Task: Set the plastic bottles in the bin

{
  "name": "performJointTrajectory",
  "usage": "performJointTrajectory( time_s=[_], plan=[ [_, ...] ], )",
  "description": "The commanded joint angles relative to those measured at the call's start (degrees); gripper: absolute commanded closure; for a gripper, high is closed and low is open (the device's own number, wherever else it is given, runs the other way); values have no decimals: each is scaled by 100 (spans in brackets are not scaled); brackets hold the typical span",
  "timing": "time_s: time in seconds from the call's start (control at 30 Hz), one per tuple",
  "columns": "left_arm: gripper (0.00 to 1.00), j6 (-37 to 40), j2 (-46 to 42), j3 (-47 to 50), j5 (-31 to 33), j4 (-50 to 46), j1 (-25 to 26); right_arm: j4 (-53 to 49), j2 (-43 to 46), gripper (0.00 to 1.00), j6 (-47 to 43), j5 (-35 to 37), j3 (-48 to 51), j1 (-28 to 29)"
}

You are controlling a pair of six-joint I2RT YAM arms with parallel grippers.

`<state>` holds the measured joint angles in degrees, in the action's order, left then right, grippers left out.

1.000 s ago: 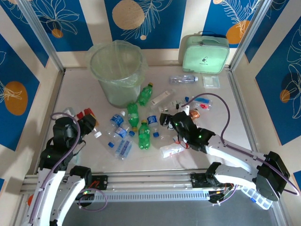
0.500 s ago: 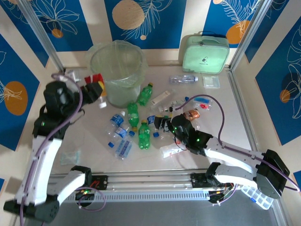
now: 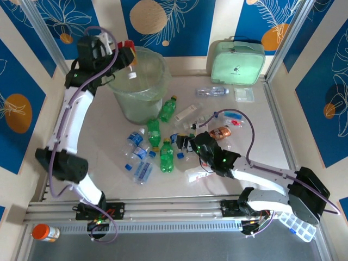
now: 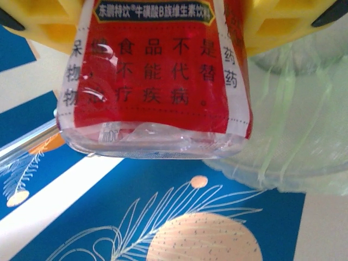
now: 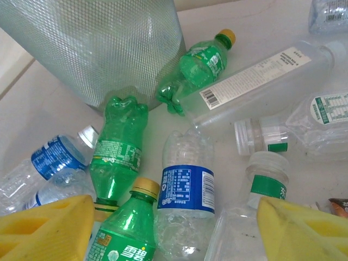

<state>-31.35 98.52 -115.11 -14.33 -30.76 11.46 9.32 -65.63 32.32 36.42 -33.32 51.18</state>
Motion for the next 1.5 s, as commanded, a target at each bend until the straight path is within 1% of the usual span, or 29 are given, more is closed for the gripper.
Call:
performJointTrajectory(
  time_s=[0.0, 0.1, 0.17, 0.3, 0.37, 0.5, 0.63, 0.7, 0.83, 1.03, 1.13, 1.2, 1.33, 1.43, 1.47],
  plan=[
    [81, 225, 753, -939, 97, -480, 114, 86, -138, 21, -98, 113, -192, 73],
    [83, 415, 1446, -1712, 302, -1033, 199, 15, -187, 20, -77, 266, -254, 100],
    [84, 516, 1748, -1967, 369, -1343, 232, 116, -192, 20, -109, 330, -204, 106],
    [85, 819, 1865, -1647, 783, -1486, 354, -117, -312, 20, -27, 568, -349, 98],
    [86, 860, 1987, -1625, 967, -1638, 362, -176, -433, 20, -38, 424, -441, 71],
    [87, 859, 2219, -1623, 940, -1733, 363, -272, -752, 20, -43, 300, -632, 76],
    [86, 835, 2593, -1856, 1019, -2003, 354, -475, -1044, 20, 15, 312, -853, 92],
    [87, 828, 2837, -2119, 1194, -2247, 356, -593, -1122, 19, 61, 345, -945, 103],
    [87, 933, 3264, -2506, 1296, -2588, 350, -656, -1170, 19, 100, 404, -994, 111],
    [83, 1069, 3672, -2569, 1310, -2797, 348, -887, -1279, 19, 196, 533, -1137, 109],
    [70, 1131, 3841, -2569, 1344, -2880, 347, -901, -1312, 19, 196, 515, -1160, 128],
    [64, 1149, 3907, -2560, 1362, -2912, 343, -912, -1330, 19, 179, 532, -1178, 136],
    [39, 1114, 3930, -2560, 1314, -2905, 339, -910, -1317, 18, 179, 550, -1179, 130],
    [30, 1064, 3856, -2560, 1295, -2884, 344, -923, -1307, 18, 179, 558, -1181, 140],
    [20, 1044, 3820, -2560, 1263, -2878, 340, -908, -1304, 17, 179, 559, -1177, 151]
  ],
)
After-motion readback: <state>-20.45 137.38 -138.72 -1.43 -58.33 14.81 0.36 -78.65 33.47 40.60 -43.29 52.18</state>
